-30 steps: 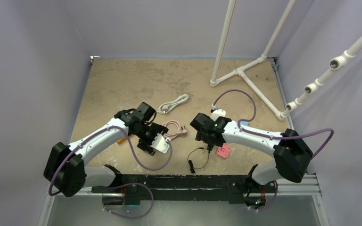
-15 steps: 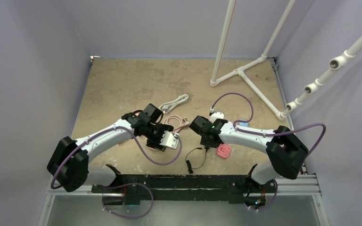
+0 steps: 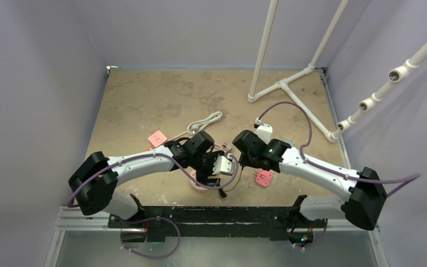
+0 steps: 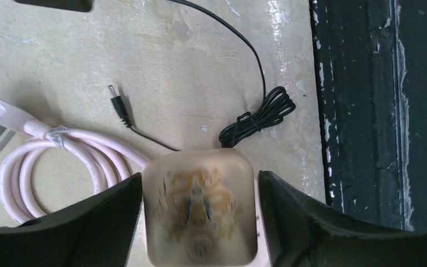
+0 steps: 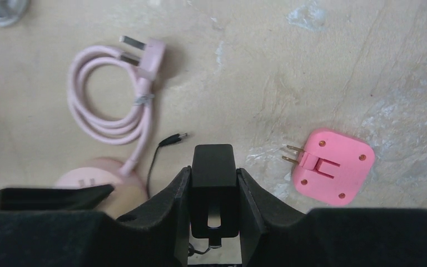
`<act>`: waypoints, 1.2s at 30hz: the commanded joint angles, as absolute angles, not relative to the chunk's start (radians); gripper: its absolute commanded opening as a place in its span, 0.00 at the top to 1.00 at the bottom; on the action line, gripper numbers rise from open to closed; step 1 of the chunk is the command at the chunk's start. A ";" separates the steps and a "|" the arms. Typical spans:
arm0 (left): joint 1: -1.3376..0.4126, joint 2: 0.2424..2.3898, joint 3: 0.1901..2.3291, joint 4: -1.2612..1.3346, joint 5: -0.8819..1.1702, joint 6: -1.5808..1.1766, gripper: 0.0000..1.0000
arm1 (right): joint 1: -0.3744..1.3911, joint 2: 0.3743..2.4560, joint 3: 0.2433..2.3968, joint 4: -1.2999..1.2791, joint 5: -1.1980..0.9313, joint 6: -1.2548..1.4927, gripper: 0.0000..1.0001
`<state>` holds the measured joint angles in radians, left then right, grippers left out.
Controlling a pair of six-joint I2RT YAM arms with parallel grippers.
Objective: Insert the plug
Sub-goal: Pick up the plug from the center of the board, then move the socket to the center of the board.
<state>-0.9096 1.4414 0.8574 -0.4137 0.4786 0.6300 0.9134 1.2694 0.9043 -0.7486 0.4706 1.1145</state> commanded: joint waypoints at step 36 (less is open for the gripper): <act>-0.742 0.799 1.238 -0.537 0.273 -0.086 0.01 | 0.910 1.089 1.270 0.192 -0.241 0.268 1.00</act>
